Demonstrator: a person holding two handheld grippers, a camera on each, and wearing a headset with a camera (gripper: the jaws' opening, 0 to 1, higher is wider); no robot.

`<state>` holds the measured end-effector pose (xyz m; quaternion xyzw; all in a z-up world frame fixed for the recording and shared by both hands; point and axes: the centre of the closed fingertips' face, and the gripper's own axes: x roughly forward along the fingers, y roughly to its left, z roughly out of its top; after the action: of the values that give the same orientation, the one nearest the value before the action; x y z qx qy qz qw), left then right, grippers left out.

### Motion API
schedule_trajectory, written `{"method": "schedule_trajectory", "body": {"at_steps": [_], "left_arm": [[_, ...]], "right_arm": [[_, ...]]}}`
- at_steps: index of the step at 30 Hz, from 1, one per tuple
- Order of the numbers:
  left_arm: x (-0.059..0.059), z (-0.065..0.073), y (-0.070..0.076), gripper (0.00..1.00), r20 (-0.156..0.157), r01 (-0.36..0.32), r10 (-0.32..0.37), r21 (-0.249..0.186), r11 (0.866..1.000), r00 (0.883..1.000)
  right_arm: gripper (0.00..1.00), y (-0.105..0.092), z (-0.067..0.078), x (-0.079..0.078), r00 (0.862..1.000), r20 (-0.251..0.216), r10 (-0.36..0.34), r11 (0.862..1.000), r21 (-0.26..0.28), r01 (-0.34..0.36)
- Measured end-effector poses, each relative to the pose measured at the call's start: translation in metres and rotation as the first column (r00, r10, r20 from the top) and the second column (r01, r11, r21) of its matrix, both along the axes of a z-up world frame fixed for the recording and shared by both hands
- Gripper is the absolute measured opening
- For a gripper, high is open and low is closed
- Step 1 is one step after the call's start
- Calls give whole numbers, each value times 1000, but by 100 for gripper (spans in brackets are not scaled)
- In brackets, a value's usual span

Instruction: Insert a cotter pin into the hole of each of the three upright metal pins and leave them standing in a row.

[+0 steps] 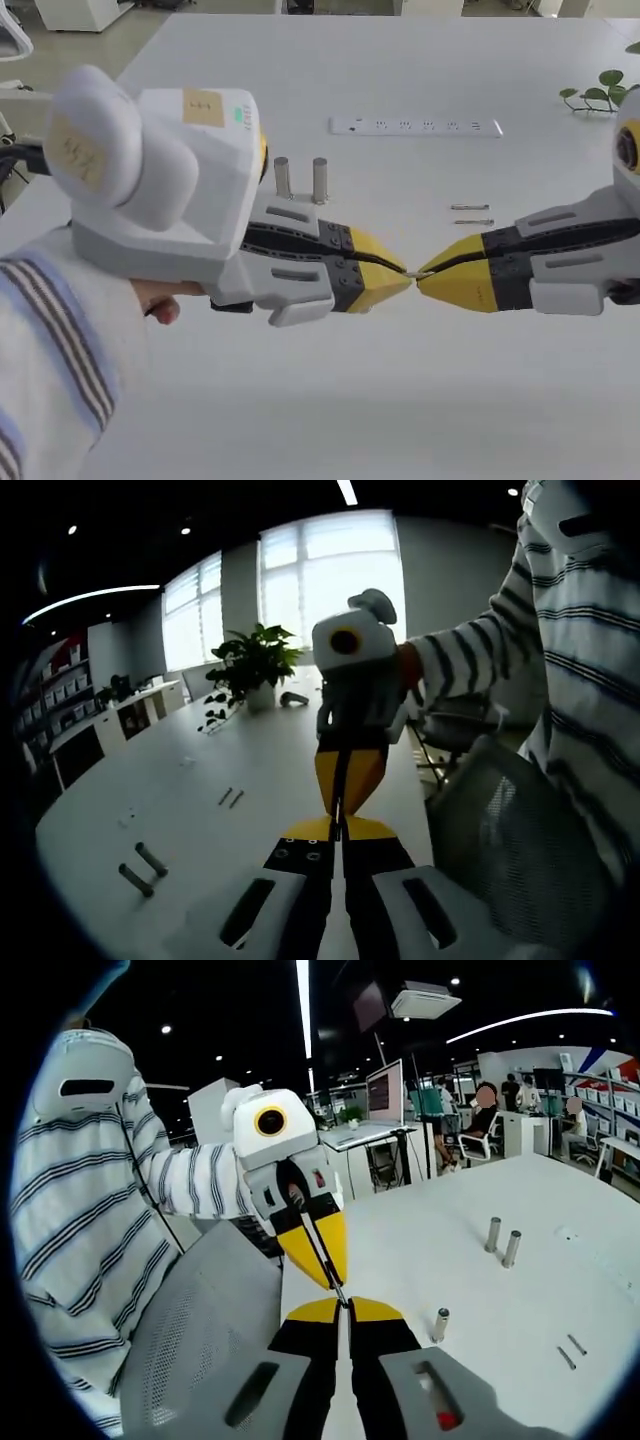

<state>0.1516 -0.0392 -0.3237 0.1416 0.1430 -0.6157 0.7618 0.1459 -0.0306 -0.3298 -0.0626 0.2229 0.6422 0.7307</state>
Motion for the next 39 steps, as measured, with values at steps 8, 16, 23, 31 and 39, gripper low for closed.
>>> {"method": "schedule_trajectory", "body": {"at_steps": [8,16,23,31,39], "left_arm": [[-2,-7,1,0,-46,14,-13,9,1000,999],[2,-15,3,1,-90,-7,8,13,1000,996],[8,-22,7,7,-85,-19,22,42,999,996],[21,-35,15,14,-95,-72,80,79,994,992],[44,-46,24,17,-94,-150,160,101,983,983]], "right_arm": [[0,2,-5,-9,999,27,42,998,-50,-40],[0,-1,-11,-9,999,-3,32,998,-57,-32],[0,-3,-13,1,1000,8,2,998,-58,-1],[0,-9,-20,17,999,13,-47,996,-77,48],[0,-20,-38,36,995,27,-93,985,-146,96]]}}
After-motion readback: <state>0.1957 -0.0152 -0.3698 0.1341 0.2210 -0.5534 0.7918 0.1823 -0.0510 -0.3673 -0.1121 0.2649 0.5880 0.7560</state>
